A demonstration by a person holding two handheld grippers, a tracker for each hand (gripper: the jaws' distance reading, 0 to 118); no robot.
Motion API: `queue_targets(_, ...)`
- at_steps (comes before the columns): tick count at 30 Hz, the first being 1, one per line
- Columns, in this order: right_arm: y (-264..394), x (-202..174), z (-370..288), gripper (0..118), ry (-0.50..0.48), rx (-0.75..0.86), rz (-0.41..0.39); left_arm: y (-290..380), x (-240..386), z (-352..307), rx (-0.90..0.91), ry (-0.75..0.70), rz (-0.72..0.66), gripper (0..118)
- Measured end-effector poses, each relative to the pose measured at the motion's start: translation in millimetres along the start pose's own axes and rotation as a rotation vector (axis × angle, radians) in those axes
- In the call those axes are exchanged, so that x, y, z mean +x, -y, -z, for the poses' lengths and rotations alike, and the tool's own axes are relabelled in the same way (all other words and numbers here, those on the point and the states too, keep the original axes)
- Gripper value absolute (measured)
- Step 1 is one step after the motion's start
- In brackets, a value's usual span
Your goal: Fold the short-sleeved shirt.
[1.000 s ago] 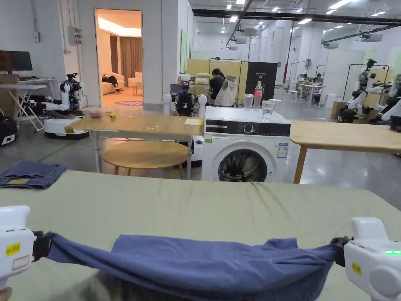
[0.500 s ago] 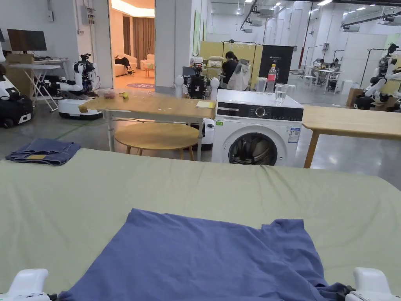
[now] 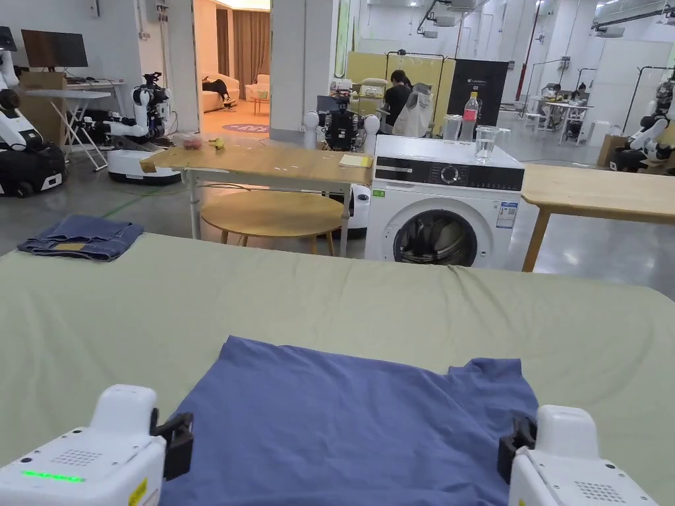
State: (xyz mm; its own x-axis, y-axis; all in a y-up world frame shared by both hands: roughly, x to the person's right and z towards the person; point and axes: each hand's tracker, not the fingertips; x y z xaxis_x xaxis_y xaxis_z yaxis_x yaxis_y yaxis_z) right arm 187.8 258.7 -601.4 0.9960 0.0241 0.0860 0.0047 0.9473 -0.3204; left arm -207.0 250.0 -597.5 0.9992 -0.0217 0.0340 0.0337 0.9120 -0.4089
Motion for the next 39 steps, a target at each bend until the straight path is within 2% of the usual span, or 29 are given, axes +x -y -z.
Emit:
queue_targets(1,-0.5,-6.1,0.5,1,-0.003,0.013,0.005,-1.8,6.3,2.9,-0.014,0.003,0.005,23)
queue_targets(2,-1.8,-11.0,0.5,0,-0.014,0.017,0.011,-1.4,13.3,5.8,-0.015,-0.004,0.01,3)
queue_targets(3,-3.6,-16.3,1.6,0,-0.028,0.015,0.015,-1.3,17.7,7.5,-0.009,-0.025,0.001,0)
queue_targets(6,-3.8,-25.8,7.8,0,-0.048,0.006,0.039,-1.9,20.2,17.1,-0.038,0.025,-0.063,0)
queue_targets(11,-3.1,-31.5,28.2,0,-0.064,-0.04,0.031,-13.0,1.6,55.2,-0.114,0.041,-0.088,0)
queue_targets(23,2.3,-26.7,107.7,0,-0.076,-0.149,-0.004,-122.6,-73.4,279.3,-0.411,0.148,-0.142,0)
queue_targets(24,3.1,-26.0,113.3,0,-0.074,-0.158,-0.005,-129.9,-76.0,299.1,-0.441,0.154,-0.148,3)
queue_targets(25,3.9,-25.9,118.5,0,-0.072,-0.166,-0.006,-134.6,-77.2,315.4,-0.464,0.149,-0.156,25)
queue_targets(26,4.9,-25.2,123.1,0,-0.07,-0.173,-0.008,-139.2,-77.8,331.9,-0.48,0.151,-0.159,40)
queue_targets(27,6.1,-24.3,127.5,0,-0.068,-0.179,-0.014,-143.0,-78.7,347.1,-0.485,0.148,-0.161,50)
queue_targets(30,9.0,-20.1,137.8,0,-0.055,-0.191,-0.023,-144.0,-74.7,375.2,-0.53,0.139,-0.188,67)
queue_targets(31,9.0,-18.0,140.5,0,-0.052,-0.197,-0.022,-142.4,-72.9,386.8,-0.55,0.129,-0.193,71)
queue_targets(34,11.8,-13.1,145.1,0,-0.042,-0.207,-0.03,-132.2,-65.2,412.0,-0.608,0.096,-0.161,71)
queue_targets(39,16.8,-4.3,147.5,0,-0.027,-0.229,-0.04,-107.8,-55.1,445.7,-0.737,-0.002,-0.044,71)
